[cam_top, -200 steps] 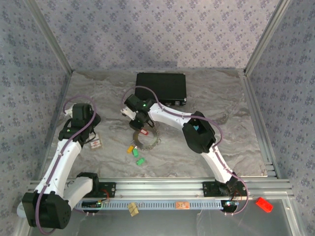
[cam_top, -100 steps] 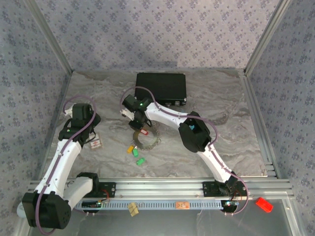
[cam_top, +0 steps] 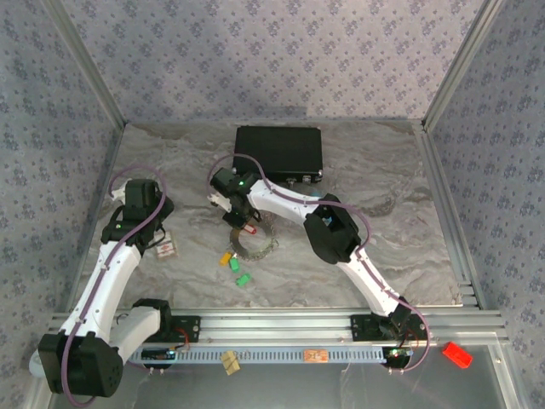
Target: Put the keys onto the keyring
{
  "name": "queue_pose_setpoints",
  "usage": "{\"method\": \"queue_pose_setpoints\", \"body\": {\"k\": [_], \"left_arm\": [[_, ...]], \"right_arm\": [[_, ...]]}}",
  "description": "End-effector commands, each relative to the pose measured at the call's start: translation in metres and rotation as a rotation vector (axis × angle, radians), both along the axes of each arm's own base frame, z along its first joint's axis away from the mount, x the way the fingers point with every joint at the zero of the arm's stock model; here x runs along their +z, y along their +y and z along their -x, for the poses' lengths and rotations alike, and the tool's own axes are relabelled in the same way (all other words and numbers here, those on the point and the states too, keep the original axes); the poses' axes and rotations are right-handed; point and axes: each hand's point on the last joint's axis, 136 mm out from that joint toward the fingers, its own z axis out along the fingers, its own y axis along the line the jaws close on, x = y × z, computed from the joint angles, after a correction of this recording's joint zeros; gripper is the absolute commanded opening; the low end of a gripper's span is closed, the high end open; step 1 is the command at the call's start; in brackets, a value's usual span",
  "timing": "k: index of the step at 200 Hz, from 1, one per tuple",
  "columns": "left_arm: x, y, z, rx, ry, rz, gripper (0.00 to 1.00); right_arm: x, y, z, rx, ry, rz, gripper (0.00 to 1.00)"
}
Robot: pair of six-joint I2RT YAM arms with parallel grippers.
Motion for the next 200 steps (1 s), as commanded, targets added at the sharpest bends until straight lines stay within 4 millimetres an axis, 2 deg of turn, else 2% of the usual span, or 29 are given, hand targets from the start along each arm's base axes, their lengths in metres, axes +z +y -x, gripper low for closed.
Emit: {"method": "queue_pose_setpoints", "body": {"k": [1,50,83,119,146,160,173,200], "left_arm": [[0.012,0.007,-0.001,0.027,-0.045,-0.014,0.45],[0.016,0.007,-0.001,0.013,-0.061,-0.033,0.44],[0.033,-0.005,-0.008,-0.101,-0.157,-0.061,0.45],[0.067,-0.038,-0.018,-0.336,-0.34,-0.082,0.47],[0.1,-0.086,-0.018,-0.62,-0.481,-0.057,0.51],[0.109,-0.11,-0.012,-0.769,-0.519,-0.09,0.51],[0.112,-0.135,-0.003,-0.921,-0.548,-0.161,0.51],[0.097,-0.187,0.029,-1.26,-0.601,-0.331,0.53]], "right_arm": [[0.0,0.0,0.001,-0.003,-0.001,0.026,0.18],[0.014,0.005,0.003,0.011,-0.01,-0.009,0.0],[0.048,0.011,0.005,0.029,-0.044,-0.108,0.0],[0.088,0.002,0.013,0.085,-0.09,-0.219,0.0],[0.115,-0.019,0.022,0.116,-0.117,-0.299,0.0],[0.131,-0.03,0.027,0.127,-0.133,-0.368,0.0],[0.139,-0.043,0.033,0.142,-0.139,-0.418,0.0],[0.149,-0.065,0.041,0.154,-0.148,-0.519,0.0]]}}
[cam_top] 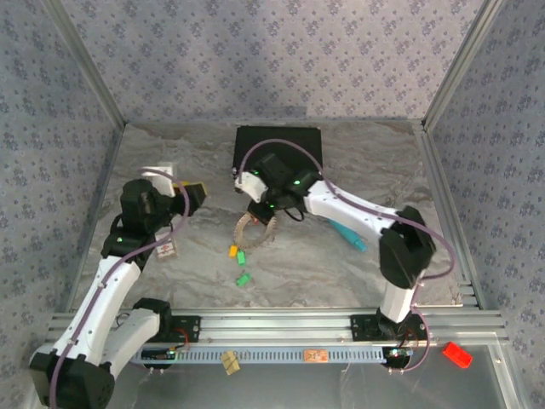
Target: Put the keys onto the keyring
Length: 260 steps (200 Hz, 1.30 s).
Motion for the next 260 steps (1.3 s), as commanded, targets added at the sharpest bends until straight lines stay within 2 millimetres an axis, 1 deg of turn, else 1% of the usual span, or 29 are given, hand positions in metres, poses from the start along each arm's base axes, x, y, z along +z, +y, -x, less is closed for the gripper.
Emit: {"method": "queue_pose_setpoints", "body": {"k": [1,13,25,31,32,34,40,55,75,83,90,118,149,160,178,185,203,222,234,240,246,252,256,260], "left_arm": [[0.014,-0.05,0.03,-0.344,-0.214,-0.182,0.53],[0.005,-0.066,0.04,-0.431,-0.246,-0.24,0.53],[-0.004,-0.078,0.048,-0.511,-0.264,-0.271,0.52],[-0.008,-0.084,0.052,-0.551,-0.273,-0.281,0.51],[-0.009,-0.085,0.052,-0.555,-0.274,-0.282,0.51],[-0.01,-0.087,0.053,-0.566,-0.276,-0.285,0.51],[-0.014,-0.092,0.056,-0.598,-0.279,-0.292,0.49],[-0.022,-0.101,0.059,-0.662,-0.285,-0.311,0.46],[-0.034,-0.108,0.059,-0.729,-0.291,-0.333,0.38],[-0.04,-0.111,0.064,-0.783,-0.306,-0.35,0.34],[-0.045,-0.115,0.068,-0.834,-0.315,-0.362,0.33],[-0.063,-0.123,0.079,-0.97,-0.296,-0.359,0.33],[-0.067,-0.132,0.087,-1.056,-0.279,-0.301,0.33],[-0.069,-0.134,0.09,-1.082,-0.28,-0.295,0.32],[-0.075,-0.134,0.095,-1.118,-0.268,-0.307,0.27],[-0.079,-0.132,0.094,-1.121,-0.252,-0.318,0.22],[-0.088,-0.131,0.09,-1.109,-0.217,-0.344,0.17],[-0.089,-0.133,0.088,-1.106,-0.208,-0.347,0.12],[-0.089,-0.134,0.081,-1.067,-0.198,-0.355,0.07],[-0.089,-0.135,0.076,-1.044,-0.19,-0.36,0.1],[-0.089,-0.134,0.072,-1.028,-0.18,-0.363,0.18],[-0.088,-0.136,0.071,-1.02,-0.171,-0.358,0.3],[-0.088,-0.136,0.07,-1.014,-0.164,-0.354,0.34],[-0.088,-0.136,0.069,-1.011,-0.163,-0.352,0.36]], "right_arm": [[0.019,-0.002,0.006,0.069,-0.032,-0.141,0.0],[0.021,-0.009,0.012,0.087,-0.027,-0.178,0.0],[0.024,-0.012,0.021,0.129,-0.039,-0.213,0.0],[0.03,-0.011,0.023,0.152,-0.056,-0.237,0.0],[0.026,-0.013,0.026,0.156,-0.047,-0.232,0.0],[0.022,-0.014,0.03,0.164,-0.042,-0.232,0.0],[0.022,-0.016,0.035,0.187,-0.046,-0.243,0.0],[0.025,-0.019,0.045,0.236,-0.066,-0.269,0.0],[0.027,-0.022,0.054,0.284,-0.09,-0.294,0.0],[0.026,-0.025,0.055,0.29,-0.099,-0.298,0.0],[0.027,-0.026,0.055,0.293,-0.105,-0.301,0.0],[0.028,-0.028,0.057,0.31,-0.112,-0.314,0.0],[0.032,-0.028,0.064,0.362,-0.173,-0.335,0.0],[0.033,-0.028,0.066,0.379,-0.193,-0.335,0.0],[0.034,-0.029,0.067,0.388,-0.2,-0.332,0.0],[0.034,-0.03,0.067,0.388,-0.2,-0.33,0.0],[0.034,-0.029,0.07,0.404,-0.195,-0.331,0.0],[0.032,-0.028,0.072,0.412,-0.19,-0.329,0.0],[0.033,-0.028,0.072,0.414,-0.19,-0.329,0.0],[0.033,-0.027,0.072,0.415,-0.188,-0.329,0.0],[0.033,-0.027,0.073,0.416,-0.189,-0.331,0.0],[0.033,-0.027,0.073,0.417,-0.189,-0.33,0.0],[0.033,-0.026,0.073,0.418,-0.188,-0.33,0.0],[0.034,-0.026,0.073,0.417,-0.19,-0.33,0.0]]}}
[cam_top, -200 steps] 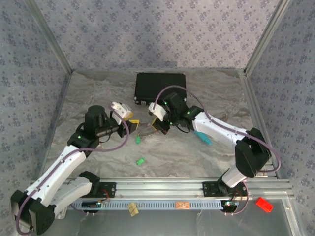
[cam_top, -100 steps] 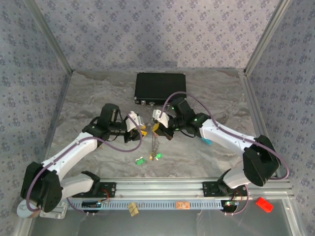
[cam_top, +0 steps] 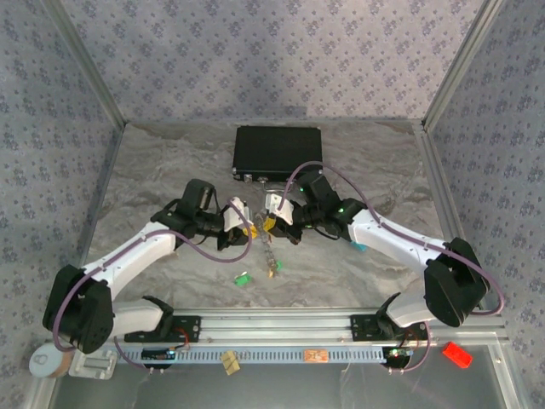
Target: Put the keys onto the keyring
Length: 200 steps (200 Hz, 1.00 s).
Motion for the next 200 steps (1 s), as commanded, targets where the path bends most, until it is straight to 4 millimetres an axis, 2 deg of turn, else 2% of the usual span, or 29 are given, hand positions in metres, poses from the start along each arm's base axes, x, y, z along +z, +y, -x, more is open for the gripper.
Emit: {"method": "queue_pose_setpoints", "body": {"k": [1,64,115,142,165,200], "left_arm": [[0.016,-0.007,-0.013,0.031,-0.014,0.023,0.36],[0.01,-0.006,-0.029,0.125,-0.01,0.004,0.36],[0.013,-0.008,-0.047,0.202,0.006,0.019,0.37],[0.023,-0.016,-0.045,0.178,0.053,0.087,0.4],[0.024,-0.019,-0.039,0.142,0.106,0.115,0.42],[0.023,-0.019,-0.05,0.204,0.144,0.12,0.46]], "right_arm": [[0.017,0.005,0.005,0.042,-0.039,-0.045,0.0],[0.013,0.006,0.012,0.068,-0.028,-0.03,0.0],[0.011,0.007,0.019,0.099,-0.03,-0.022,0.0],[0.008,0.006,0.019,0.1,-0.03,-0.012,0.0],[0.006,0.005,0.017,0.09,-0.036,-0.001,0.0],[0.006,0.004,0.017,0.087,-0.04,0.003,0.0]]}}
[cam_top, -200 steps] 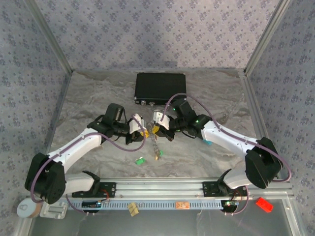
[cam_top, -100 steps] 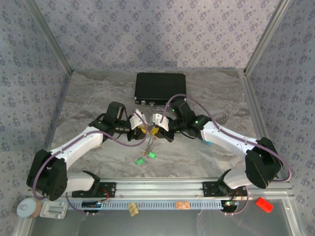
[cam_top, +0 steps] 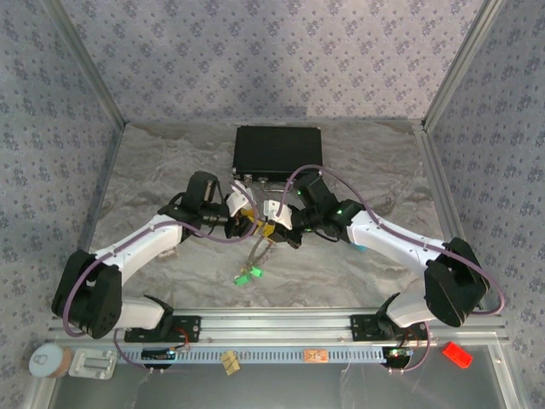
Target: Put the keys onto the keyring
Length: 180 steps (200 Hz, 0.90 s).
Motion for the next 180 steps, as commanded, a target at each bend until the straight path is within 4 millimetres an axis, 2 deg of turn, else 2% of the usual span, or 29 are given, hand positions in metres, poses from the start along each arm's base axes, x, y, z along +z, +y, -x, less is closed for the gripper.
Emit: {"method": "queue_pose_setpoints", "body": {"k": [1,21,48,74,102,114,141,180], "left_arm": [[0.019,-0.007,-0.008,0.009,0.012,0.061,0.46],[0.015,-0.004,-0.01,0.027,0.035,0.027,0.44],[0.007,0.01,-0.008,0.056,-0.009,-0.054,0.39],[0.014,0.023,-0.005,0.084,-0.094,-0.084,0.28],[0.016,0.031,0.011,0.04,-0.143,-0.102,0.16],[0.017,0.028,0.024,-0.016,-0.14,-0.083,0.09],[0.014,0.013,0.057,-0.167,-0.097,-0.026,0.03],[0.016,-0.006,0.074,-0.276,-0.026,0.025,0.0]], "right_arm": [[0.011,0.002,0.003,0.025,-0.029,-0.022,0.0],[0.012,0.001,0.003,0.022,-0.035,-0.03,0.0],[0.013,-0.002,-0.002,0.002,-0.038,-0.045,0.0],[0.011,-0.006,-0.005,-0.012,-0.036,-0.051,0.0],[0.012,-0.007,-0.005,-0.012,-0.043,-0.056,0.0],[0.012,-0.007,-0.005,-0.014,-0.047,-0.057,0.0],[0.014,-0.006,-0.001,0.005,-0.057,-0.063,0.0],[0.016,-0.003,0.005,0.028,-0.072,-0.067,0.0]]}}
